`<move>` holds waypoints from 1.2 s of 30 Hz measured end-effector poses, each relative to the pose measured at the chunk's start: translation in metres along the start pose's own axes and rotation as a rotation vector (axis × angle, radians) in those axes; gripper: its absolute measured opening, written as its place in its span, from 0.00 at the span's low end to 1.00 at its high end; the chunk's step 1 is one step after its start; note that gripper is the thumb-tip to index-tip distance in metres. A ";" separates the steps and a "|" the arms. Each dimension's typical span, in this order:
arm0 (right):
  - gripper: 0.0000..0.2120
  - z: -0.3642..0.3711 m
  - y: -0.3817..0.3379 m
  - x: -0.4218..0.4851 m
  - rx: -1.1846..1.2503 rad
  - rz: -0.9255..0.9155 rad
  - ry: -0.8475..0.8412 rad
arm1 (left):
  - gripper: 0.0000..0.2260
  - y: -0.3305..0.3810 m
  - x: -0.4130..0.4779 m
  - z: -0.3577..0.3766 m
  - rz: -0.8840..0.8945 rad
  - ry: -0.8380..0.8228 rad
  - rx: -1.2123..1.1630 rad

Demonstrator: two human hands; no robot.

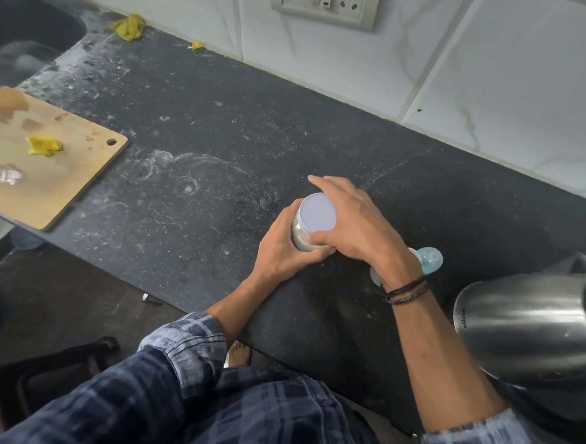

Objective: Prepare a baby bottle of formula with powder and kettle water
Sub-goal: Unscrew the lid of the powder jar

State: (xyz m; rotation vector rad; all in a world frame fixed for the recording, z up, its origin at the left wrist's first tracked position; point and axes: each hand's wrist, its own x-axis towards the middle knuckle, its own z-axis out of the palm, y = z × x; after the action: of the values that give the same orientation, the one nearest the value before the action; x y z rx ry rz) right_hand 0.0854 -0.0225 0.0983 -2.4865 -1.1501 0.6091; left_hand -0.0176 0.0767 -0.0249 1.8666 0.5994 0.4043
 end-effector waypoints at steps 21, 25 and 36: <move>0.42 0.010 0.000 0.000 0.053 0.014 0.014 | 0.40 -0.006 0.002 0.002 0.014 0.004 0.008; 0.43 0.012 0.003 0.000 0.037 -0.007 0.003 | 0.40 -0.004 0.001 0.001 0.024 0.002 -0.001; 0.43 0.006 0.007 -0.001 0.039 -0.017 0.018 | 0.41 -0.003 0.000 0.001 0.020 0.004 -0.013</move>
State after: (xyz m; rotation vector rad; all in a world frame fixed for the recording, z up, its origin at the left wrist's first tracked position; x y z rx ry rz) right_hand 0.0863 -0.0264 0.0905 -2.4417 -1.1407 0.5977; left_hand -0.0182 0.0768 -0.0282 1.8611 0.5799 0.4238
